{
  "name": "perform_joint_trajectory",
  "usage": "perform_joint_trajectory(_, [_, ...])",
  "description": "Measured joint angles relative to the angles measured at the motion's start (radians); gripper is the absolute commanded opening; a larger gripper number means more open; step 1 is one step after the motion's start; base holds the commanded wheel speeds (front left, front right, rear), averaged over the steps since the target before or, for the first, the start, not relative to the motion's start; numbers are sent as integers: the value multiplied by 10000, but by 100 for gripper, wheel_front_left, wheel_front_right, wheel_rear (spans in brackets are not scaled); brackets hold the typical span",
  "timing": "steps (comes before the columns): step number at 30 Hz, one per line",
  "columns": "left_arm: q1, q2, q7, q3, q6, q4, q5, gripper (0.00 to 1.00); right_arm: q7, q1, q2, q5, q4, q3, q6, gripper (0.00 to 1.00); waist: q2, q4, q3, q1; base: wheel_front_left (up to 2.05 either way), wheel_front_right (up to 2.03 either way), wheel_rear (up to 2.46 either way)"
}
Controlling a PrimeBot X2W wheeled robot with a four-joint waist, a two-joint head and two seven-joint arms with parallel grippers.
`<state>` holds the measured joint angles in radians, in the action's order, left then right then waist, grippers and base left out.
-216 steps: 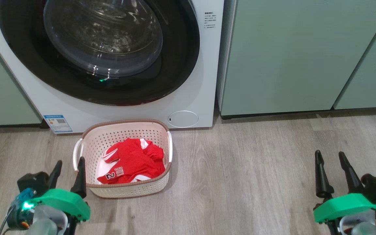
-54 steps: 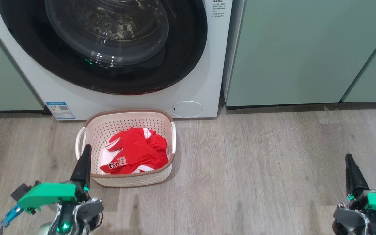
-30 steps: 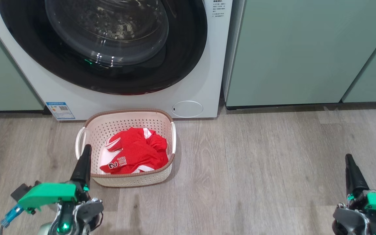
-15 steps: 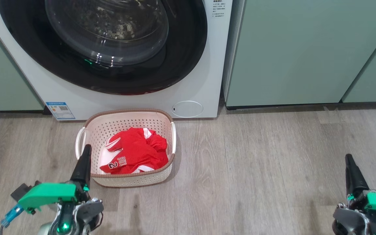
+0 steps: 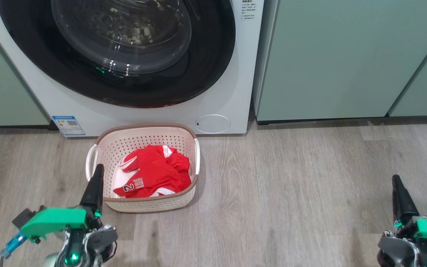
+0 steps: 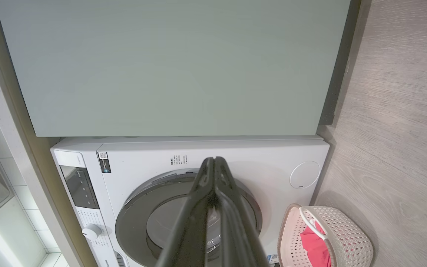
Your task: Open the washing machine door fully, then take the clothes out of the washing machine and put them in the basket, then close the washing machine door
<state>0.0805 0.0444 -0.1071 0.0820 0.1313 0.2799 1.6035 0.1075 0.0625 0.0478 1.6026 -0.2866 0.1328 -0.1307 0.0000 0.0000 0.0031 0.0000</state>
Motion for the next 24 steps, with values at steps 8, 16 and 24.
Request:
perform_joint_trajectory(8, [0,0,0,0,0,0,2,0,0,0,0,0,0,0,-2,0,0,0,0,0,0,0,0])
perform_joint_trajectory(16, [0,0,0,0,0,0,0,0,0,0,0,0,0,0,0,0,0,0,0,0,0,0,0])
perform_joint_trajectory(24, [0,0,0,0,0,0,0,0,0,0,0,0,0,0,-2,0,0,0,0,0,0,0,0])
